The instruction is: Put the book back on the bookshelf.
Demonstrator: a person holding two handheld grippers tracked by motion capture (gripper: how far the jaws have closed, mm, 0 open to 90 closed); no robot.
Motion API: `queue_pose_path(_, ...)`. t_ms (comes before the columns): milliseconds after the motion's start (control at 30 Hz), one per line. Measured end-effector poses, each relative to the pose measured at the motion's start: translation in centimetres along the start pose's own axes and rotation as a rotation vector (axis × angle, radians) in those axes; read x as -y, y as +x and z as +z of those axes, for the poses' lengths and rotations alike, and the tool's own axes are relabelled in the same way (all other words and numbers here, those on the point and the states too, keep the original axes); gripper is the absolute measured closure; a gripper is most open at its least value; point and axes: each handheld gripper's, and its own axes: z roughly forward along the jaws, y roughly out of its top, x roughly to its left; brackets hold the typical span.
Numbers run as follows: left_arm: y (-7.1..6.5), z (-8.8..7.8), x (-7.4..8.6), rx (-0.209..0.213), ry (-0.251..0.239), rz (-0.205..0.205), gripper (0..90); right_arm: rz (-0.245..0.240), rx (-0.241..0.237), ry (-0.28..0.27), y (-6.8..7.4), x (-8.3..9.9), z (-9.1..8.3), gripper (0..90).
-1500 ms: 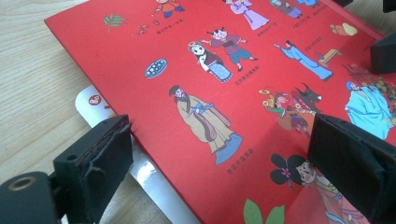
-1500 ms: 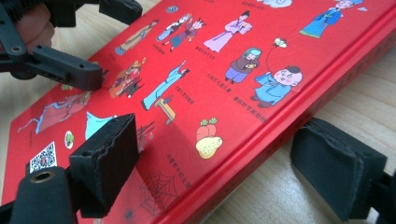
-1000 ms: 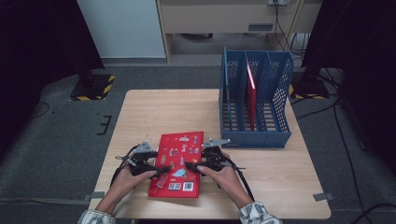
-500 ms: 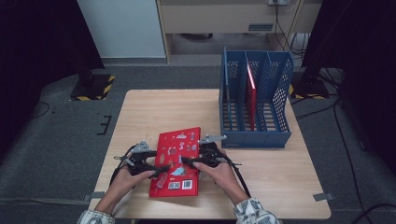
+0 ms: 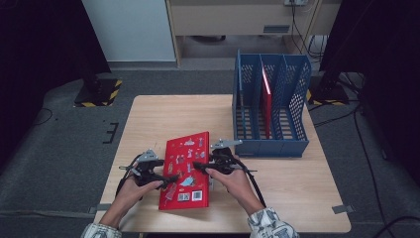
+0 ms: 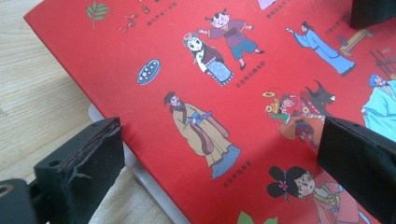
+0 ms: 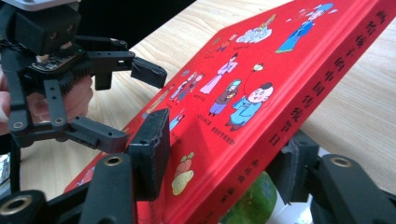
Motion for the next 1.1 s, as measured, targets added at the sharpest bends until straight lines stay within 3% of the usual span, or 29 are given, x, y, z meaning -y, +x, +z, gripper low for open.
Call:
queue_pose_path(400, 0.4, -0.3, 0.1, 0.019, -0.026, -0.031, 0.0, -0.012, -0.030, -0.018, 0.5, -0.9, -0.4, 52.4)
queue_pose_path(567, 0.1, -0.4, 0.0, 0.013, -0.029, -0.011, 0.0, -0.019, -0.028, -0.013, 0.6, -1.1, -0.5, 52.4)
queue_pose_path(900, -0.2, -0.3, 0.0, 0.022, -0.029, -0.006, 0.0, -0.027, -0.031, 0.030, 1.4, -1.4, 0.2, 42.0)
queue_pose_path(1033, -0.2, -0.2, 0.0, 0.022, -0.031, -0.004, 0.0, -0.033, -0.027, 0.048, 1.4, -1.5, 0.3, 43.7)
queue_pose_path(1100, -0.2, -0.2, 0.0, 0.022, -0.031, -0.003, 0.0, -0.041, -0.012, 0.059, 1.4, -1.4, 0.3, 49.4)
